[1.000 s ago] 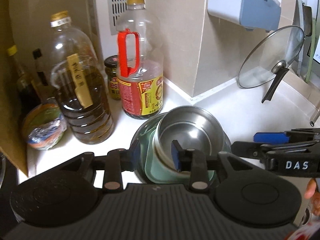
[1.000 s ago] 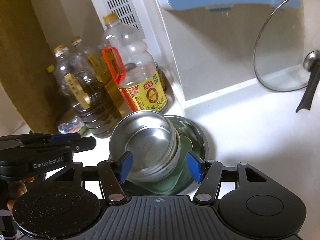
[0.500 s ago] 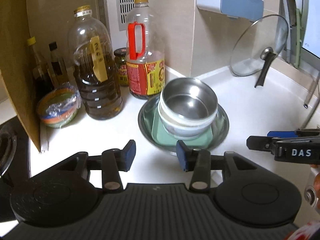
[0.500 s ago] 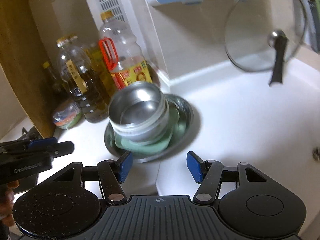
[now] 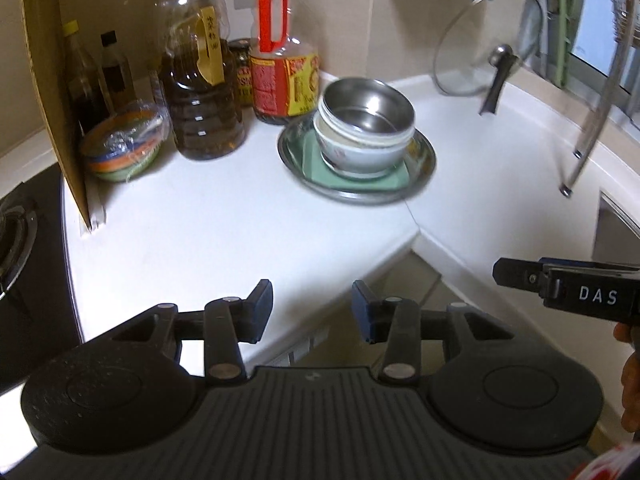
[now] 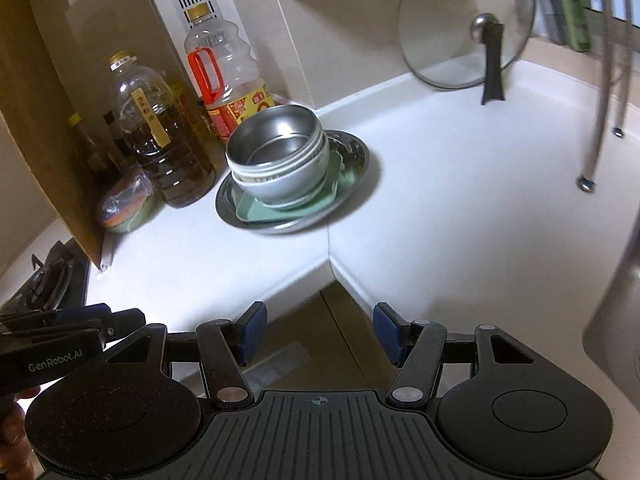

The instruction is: Organize plates and bowls

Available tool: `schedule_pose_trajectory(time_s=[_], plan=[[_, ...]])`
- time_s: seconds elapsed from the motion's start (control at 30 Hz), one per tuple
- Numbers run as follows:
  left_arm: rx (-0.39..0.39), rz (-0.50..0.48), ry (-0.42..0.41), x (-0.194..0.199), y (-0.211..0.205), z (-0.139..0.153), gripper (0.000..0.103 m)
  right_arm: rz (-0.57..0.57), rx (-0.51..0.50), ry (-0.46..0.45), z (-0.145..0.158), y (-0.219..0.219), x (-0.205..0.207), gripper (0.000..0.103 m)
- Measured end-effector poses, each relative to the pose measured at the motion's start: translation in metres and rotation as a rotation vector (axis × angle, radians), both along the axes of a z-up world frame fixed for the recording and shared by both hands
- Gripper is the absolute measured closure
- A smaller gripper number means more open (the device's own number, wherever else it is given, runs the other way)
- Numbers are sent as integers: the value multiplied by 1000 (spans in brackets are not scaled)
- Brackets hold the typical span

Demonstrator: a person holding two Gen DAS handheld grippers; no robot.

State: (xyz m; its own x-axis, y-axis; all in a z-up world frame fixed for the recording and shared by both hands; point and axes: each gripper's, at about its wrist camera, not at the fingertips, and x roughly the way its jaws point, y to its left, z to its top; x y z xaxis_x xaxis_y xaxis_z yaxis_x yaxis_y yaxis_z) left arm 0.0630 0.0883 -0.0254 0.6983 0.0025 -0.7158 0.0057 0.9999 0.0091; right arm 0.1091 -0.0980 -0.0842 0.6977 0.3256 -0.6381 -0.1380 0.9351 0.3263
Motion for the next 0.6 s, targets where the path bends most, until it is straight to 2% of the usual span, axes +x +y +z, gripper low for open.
schedule_pose_trajectory(time_s=[0.3,0.6], plan=[[-4,-41,24,-31,-7,-3,63,-21,-46,4,-2,2,-43,43],[-14,-54,37,-44,-24,-4,63,3,-63,6,-2,-10,-65,43]])
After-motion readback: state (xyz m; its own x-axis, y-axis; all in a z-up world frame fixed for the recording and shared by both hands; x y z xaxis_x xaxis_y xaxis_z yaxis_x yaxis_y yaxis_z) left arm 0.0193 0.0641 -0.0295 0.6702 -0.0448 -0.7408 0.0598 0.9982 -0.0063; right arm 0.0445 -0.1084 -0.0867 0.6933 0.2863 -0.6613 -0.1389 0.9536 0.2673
